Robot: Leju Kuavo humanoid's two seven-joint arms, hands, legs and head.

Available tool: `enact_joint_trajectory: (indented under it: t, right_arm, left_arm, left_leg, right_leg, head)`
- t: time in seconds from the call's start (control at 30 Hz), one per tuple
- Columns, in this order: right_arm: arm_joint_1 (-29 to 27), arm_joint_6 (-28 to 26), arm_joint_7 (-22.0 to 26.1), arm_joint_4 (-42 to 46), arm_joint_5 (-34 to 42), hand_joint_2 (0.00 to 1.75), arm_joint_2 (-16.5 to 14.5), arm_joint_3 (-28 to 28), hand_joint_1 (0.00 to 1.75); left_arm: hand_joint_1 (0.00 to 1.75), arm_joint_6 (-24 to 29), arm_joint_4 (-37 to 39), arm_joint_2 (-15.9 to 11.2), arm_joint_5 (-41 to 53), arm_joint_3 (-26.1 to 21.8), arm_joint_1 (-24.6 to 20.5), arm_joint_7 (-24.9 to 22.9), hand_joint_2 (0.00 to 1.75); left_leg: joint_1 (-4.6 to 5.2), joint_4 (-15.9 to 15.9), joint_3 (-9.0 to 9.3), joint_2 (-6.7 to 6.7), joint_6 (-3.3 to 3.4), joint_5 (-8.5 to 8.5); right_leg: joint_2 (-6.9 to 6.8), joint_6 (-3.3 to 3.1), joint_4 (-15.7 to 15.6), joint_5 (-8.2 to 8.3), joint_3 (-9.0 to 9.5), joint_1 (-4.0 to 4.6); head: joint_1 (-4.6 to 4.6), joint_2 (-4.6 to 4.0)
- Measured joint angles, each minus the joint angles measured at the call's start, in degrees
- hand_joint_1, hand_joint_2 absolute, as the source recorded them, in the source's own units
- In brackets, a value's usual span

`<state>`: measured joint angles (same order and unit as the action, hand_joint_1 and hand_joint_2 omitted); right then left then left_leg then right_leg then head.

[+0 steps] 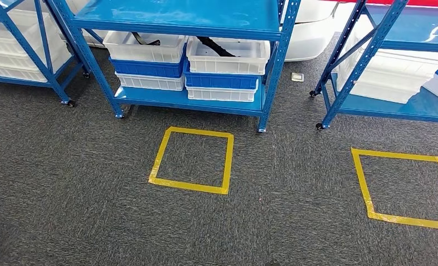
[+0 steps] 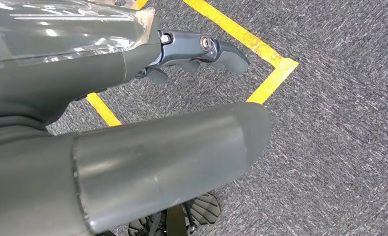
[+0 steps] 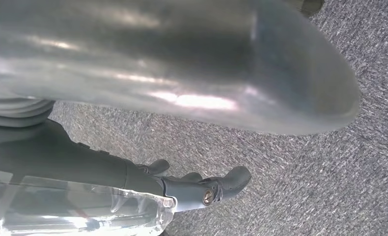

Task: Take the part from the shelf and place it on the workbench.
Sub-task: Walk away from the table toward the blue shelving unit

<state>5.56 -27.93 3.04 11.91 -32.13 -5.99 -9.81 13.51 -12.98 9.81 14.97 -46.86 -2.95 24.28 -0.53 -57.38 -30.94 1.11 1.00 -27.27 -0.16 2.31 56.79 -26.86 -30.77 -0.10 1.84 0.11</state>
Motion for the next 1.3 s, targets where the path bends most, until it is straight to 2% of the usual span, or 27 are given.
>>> enact_joint_trajectory:
  t: [0.2, 0.33, 0.4, 0.43, 0.47, 0.53, 0.57, 0.6, 0.63, 0.7, 0.73, 0.77, 0.83, 0.9, 0.93, 0.97, 1.03, 1.07, 1.1, 1.13, 1.2, 1.23, 1.27, 1.3]
  right_arm:
    - [0.00, 0.00, 0.00, 0.00, -0.02, 0.00, 0.00, 0.00, 0.00]
    - [0.00, -0.18, 0.14, 0.00, 0.57, 0.00, -0.09, -0.01, 0.00]
    - [-0.02, -0.45, 0.44, 0.02, 1.04, 0.00, -0.02, -0.08, 0.00]
    - [-0.04, -0.58, 0.62, 0.03, 1.19, 0.00, 0.00, -0.15, 0.00]
    - [-0.08, -0.68, 0.79, 0.04, 1.29, 0.00, 0.03, -0.22, 0.00]
    - [-0.28, -0.81, 1.04, 0.03, 1.39, 0.00, 0.05, -0.43, 0.00]
    - [-0.45, -0.85, 1.10, 0.03, 1.39, 0.00, 0.09, -0.53, 0.00]
    - [-0.62, -0.90, 1.13, 0.02, 1.37, 0.00, 0.13, -0.63, 0.00]
    - [-0.76, -0.94, 1.14, 0.02, 1.33, 0.00, 0.17, -0.72, 0.00]
    - [-0.87, -1.02, 1.14, 0.02, 1.21, 0.00, 0.16, -0.92, 0.00]
    - [-0.83, -1.05, 1.14, 0.01, 1.16, 0.00, 0.10, -1.01, 0.00]
    - [-0.80, -1.09, 1.15, 0.01, 1.13, 0.00, 0.03, -1.09, 0.00]
    - [-0.80, -1.20, 1.16, 0.00, 1.10, 0.00, 0.02, -1.21, 0.00]
    - [-0.88, -1.30, 1.19, 0.00, 1.08, 0.00, 0.07, -1.35, 0.00]
    - [-0.89, -1.34, 1.21, 0.00, 1.07, 0.00, 0.06, -1.40, 0.00]
    - [-0.88, -1.38, 1.23, 0.00, 1.05, 0.00, 0.05, -1.43, 0.00]
    - [-0.91, -1.44, 1.26, 0.00, 1.02, 0.00, 0.02, -1.49, 0.00]
    - [-0.97, -1.44, 1.27, 0.00, 0.98, 0.00, 0.01, -1.51, 0.00]
    - [-1.04, -1.44, 1.28, 0.00, 0.92, 0.00, 0.01, -1.54, 0.00]
    - [-1.10, -1.45, 1.29, 0.00, 0.84, 0.00, 0.01, -1.56, 0.00]
    - [-1.07, -1.45, 1.30, 0.00, 0.67, 0.00, -0.03, -1.57, 0.00]
    - [-1.01, -1.46, 1.31, 0.00, 0.62, 0.00, -0.10, -1.57, 0.00]
    - [-0.98, -1.48, 1.32, 0.00, 0.56, 0.00, -0.16, -1.58, 0.00]
    - [-0.99, -1.50, 1.33, 0.00, 0.49, 0.00, -0.21, -1.59, 0.00]
  left_arm:
    - [0.00, 0.00, 0.00, 0.00, 0.00, 0.00, 0.00, 0.00, 0.00]
    - [0.00, -0.61, 0.00, -0.17, 0.43, 0.00, -0.04, 0.41, 0.00]
    - [0.00, -1.09, 0.00, -0.21, 0.91, 0.01, -0.10, 0.63, 0.00]
    - [0.00, -1.23, 0.00, -0.23, 1.04, 0.01, -0.15, 0.66, 0.00]
    - [0.00, -1.32, 0.00, -0.26, 1.15, 0.02, -0.21, 0.68, 0.00]
    - [0.00, -1.41, 0.00, -0.34, 1.21, 0.02, -0.29, 0.71, 0.00]
    - [0.00, -1.43, 0.00, -0.35, 1.23, 0.01, -0.30, 0.72, 0.00]
    - [0.00, -1.44, 0.00, -0.36, 1.25, 0.01, -0.28, 0.72, 0.00]
    - [0.00, -1.45, 0.00, -0.36, 1.27, 0.00, -0.25, 0.72, 0.00]
    - [0.00, -1.49, -0.01, -0.43, 1.29, 0.00, -0.21, 0.73, 0.00]
    - [0.00, -1.50, -0.02, -0.49, 1.30, 0.00, -0.21, 0.73, 0.00]
    - [0.00, -1.51, -0.03, -0.57, 1.32, 0.00, -0.24, 0.75, 0.00]
    - [0.00, -1.51, -0.04, -0.65, 1.49, 0.00, -0.34, 0.81, 0.00]
    - [0.00, -1.51, -0.04, -0.66, 1.72, 0.00, -0.47, 0.87, 0.00]
    - [0.00, -1.51, -0.04, -0.69, 1.80, 0.00, -0.52, 0.89, 0.00]
    - [0.00, -1.51, -0.04, -0.71, 1.84, 0.01, -0.57, 0.91, 0.00]
    - [0.00, -1.51, -0.04, -0.75, 1.89, 0.01, -0.53, 0.93, 0.00]
    - [0.00, -1.50, -0.04, -0.76, 1.90, 0.01, -0.45, 0.94, 0.00]
    - [0.00, -1.49, -0.04, -0.78, 1.90, 0.01, -0.36, 0.95, 0.00]
    - [0.00, -1.47, -0.04, -0.79, 1.90, 0.00, -0.29, 0.95, 0.00]
    - [0.00, -1.44, -0.04, -0.87, 1.90, -0.01, -0.23, 0.99, 0.00]
    - [0.00, -1.43, -0.04, -0.93, 1.92, -0.01, -0.25, 1.03, 0.00]
    - [0.00, -1.43, -0.04, -0.98, 1.95, -0.01, -0.30, 1.09, 0.00]
    - [0.00, -1.42, -0.04, -1.00, 1.97, -0.01, -0.34, 1.14, 0.00]
  left_leg:
    - [0.12, -0.01, 0.00, 0.00, 0.02, -0.01]
    - [0.30, -0.19, -0.21, -0.07, 0.87, -0.28]
    - [-0.23, 1.13, 0.50, -0.04, 1.17, 0.27]
    - [-0.52, 1.84, 0.94, 0.06, 1.30, 0.62]
    - [-0.81, 2.36, 1.30, 0.18, 1.38, 0.90]
    - [-0.94, 2.54, 1.41, 0.36, 1.38, 0.94]
    - [-1.08, 2.53, 1.43, 0.37, 1.22, 0.85]
    - [-1.28, 2.50, 1.51, 0.36, 0.94, 0.72]
    - [-1.62, 2.44, 1.68, 0.33, 0.53, 0.52]
    - [-2.25, 2.10, 2.12, 0.31, -0.65, -0.12]
    - [-2.39, 1.79, 2.30, 0.33, -1.40, -0.61]
    - [-2.40, 1.58, 2.44, 0.36, -2.04, -1.01]
    - [-2.39, 1.50, 2.76, 0.43, -2.88, -1.52]
    - [-2.78, 1.07, 2.92, 0.32, -3.16, -2.09]
    - [-2.88, -0.46, 2.29, 0.13, -3.16, -3.06]
    - [-2.85, -3.33, 0.90, -0.14, -3.06, -4.58]
    - [-2.41, -12.03, -3.98, -0.59, -2.64, -8.15]
    - [-2.18, -15.62, -6.32, -0.69, -2.35, -9.00]
    - [-1.96, -17.35, -7.83, -0.72, -1.95, -8.67]
    - [-1.72, -16.67, -8.17, -0.73, -1.43, -7.09]
    - [-1.08, -9.93, -6.12, -0.99, -0.07, -2.01]
    - [-0.72, -6.33, -4.80, -1.10, 0.48, -0.16]
    - [-0.40, -3.74, -3.84, -1.15, 0.80, 0.93]
    - [-0.11, -2.41, -3.36, -1.17, 0.96, 1.22]
  right_leg:
    - [0.00, 0.01, 0.00, 0.00, 0.00, -0.10]
    - [-0.01, 0.33, -0.43, 0.19, 0.22, -0.91]
    - [0.01, 0.39, 0.23, -0.16, -0.12, -0.58]
    - [0.05, 0.35, 1.92, -0.93, -0.99, -0.45]
    - [0.09, 0.26, 4.88, -2.18, -2.55, -0.49]
    - [0.15, 0.33, 12.85, -5.10, -6.91, -0.87]
    - [0.15, 0.68, 15.68, -5.79, -8.59, -1.19]
    - [0.14, 1.26, 16.54, -5.61, -9.27, -1.54]
    - [0.10, 2.12, 14.86, -4.43, -8.68, -1.97]
    - [-0.36, 3.96, 6.69, -0.84, -4.90, -2.93]
    - [-0.49, 4.23, 3.10, 0.46, -3.10, -3.08]
    - [-0.56, 3.89, 1.06, 1.03, -2.01, -3.06]
    - [-0.27, 2.21, 0.80, 0.76, -1.65, -2.58]
    - [-0.01, 0.83, 1.05, 0.40, -1.49, -2.60]
    - [0.11, 0.28, 1.06, 0.24, -1.30, -2.58]
    - [0.17, -0.20, 1.02, 0.10, -1.09, -2.50]
    - [0.20, -0.87, 1.03, -0.29, -0.80, -1.89]
    - [0.25, -1.15, 1.03, -0.48, -0.59, -1.54]
    - [0.35, -1.41, 1.04, -0.67, -0.30, -1.19]
    - [0.48, -1.64, 1.04, -0.86, 0.07, -0.90]
    - [0.80, -1.90, 1.03, -1.29, 0.68, -0.53]
    - [0.94, -1.82, 1.06, -1.58, 0.85, -0.22]
    - [1.07, -1.63, 1.07, -1.84, 0.85, -0.04]
    - [1.14, -1.38, 1.04, -2.08, 0.75, 0.11]
  head:
    - [0.00, 0.00]
    - [-0.09, 0.00]
    - [-0.10, 0.00]
    - [-0.08, 0.00]
    - [-0.04, 0.00]
    - [0.01, 0.00]
    - [0.01, 0.00]
    - [0.01, 0.00]
    - [0.01, 0.00]
    - [0.07, 0.00]
    - [0.11, 0.00]
    - [0.09, 0.00]
    - [-0.04, 0.00]
    - [-0.25, 0.00]
    - [-0.33, 0.00]
    - [-0.44, 0.00]
    - [-0.56, 0.00]
    - [-0.59, 0.00]
    - [-0.59, 0.00]
    - [-0.59, 0.00]
    - [-0.57, 0.00]
    - [-0.56, 0.00]
    - [-0.56, 0.00]
    - [-0.55, 0.00]
